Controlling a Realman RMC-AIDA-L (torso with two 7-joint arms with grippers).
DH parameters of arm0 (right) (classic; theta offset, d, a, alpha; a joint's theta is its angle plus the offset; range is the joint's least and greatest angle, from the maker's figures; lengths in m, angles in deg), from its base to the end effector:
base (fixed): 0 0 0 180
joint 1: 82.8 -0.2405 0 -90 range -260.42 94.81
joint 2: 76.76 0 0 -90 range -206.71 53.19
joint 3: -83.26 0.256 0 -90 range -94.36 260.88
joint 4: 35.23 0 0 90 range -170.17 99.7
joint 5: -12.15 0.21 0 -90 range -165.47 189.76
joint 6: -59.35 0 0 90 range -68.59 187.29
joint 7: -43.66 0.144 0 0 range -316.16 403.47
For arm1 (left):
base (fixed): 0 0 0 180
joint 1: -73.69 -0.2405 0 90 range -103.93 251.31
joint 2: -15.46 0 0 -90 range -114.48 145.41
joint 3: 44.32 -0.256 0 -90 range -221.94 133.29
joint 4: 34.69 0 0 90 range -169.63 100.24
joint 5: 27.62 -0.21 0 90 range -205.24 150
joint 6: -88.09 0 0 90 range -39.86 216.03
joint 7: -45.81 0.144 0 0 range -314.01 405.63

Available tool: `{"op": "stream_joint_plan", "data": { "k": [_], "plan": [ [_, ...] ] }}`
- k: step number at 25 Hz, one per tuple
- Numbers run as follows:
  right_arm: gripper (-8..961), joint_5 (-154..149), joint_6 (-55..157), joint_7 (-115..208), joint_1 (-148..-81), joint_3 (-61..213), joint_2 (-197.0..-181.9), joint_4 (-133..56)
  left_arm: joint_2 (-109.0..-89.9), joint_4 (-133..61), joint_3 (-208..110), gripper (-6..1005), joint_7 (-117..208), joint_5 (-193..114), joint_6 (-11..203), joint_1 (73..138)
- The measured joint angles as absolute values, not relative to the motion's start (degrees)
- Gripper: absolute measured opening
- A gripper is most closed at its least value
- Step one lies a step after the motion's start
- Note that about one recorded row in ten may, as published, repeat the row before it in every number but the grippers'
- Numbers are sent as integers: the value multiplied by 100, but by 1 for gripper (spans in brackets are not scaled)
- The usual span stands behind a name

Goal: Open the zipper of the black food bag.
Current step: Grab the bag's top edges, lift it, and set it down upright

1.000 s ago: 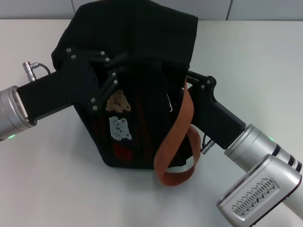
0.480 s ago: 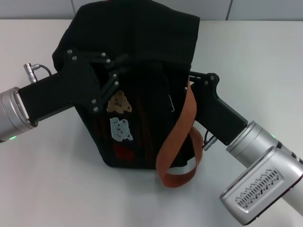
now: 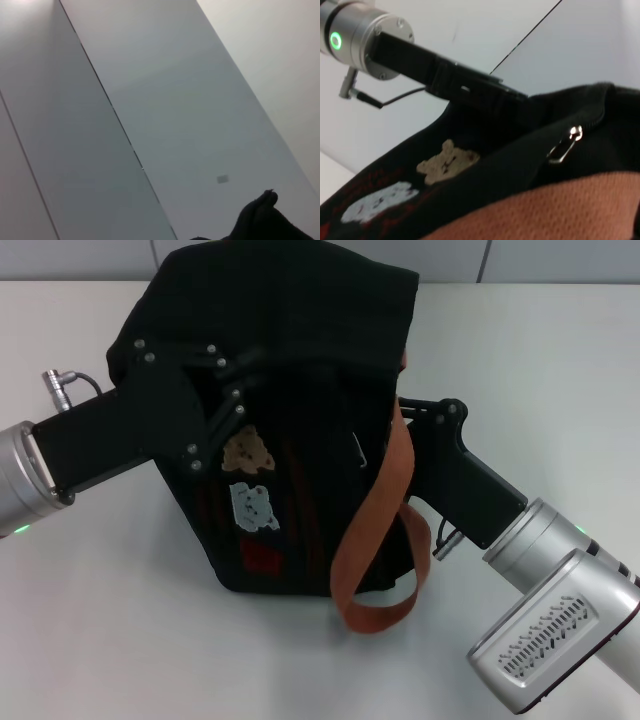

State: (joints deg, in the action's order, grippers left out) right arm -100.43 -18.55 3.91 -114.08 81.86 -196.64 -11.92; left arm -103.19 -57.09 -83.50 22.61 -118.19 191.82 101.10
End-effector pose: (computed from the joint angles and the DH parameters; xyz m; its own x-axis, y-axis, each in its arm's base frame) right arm 0.2087 0.2747 -0.1144 0.7762 0.5933 -0.2132 0.1024 -0.4523 -0.8860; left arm -0.2415 0.2942 0.0067 0.6256 -0.4930 0.6046 -0.0223 -0.7860 -0.6179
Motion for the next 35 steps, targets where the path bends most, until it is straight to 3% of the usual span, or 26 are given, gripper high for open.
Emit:
{"op": "stream_joint_plan", "data": {
  "k": [35],
  "plan": [
    [37, -10025, -1669, 1443, -10784, 8863, -19664, -1943, -10275, -5764, -7101, 88, 2261, -11752, 19296, 9275]
  ]
}}
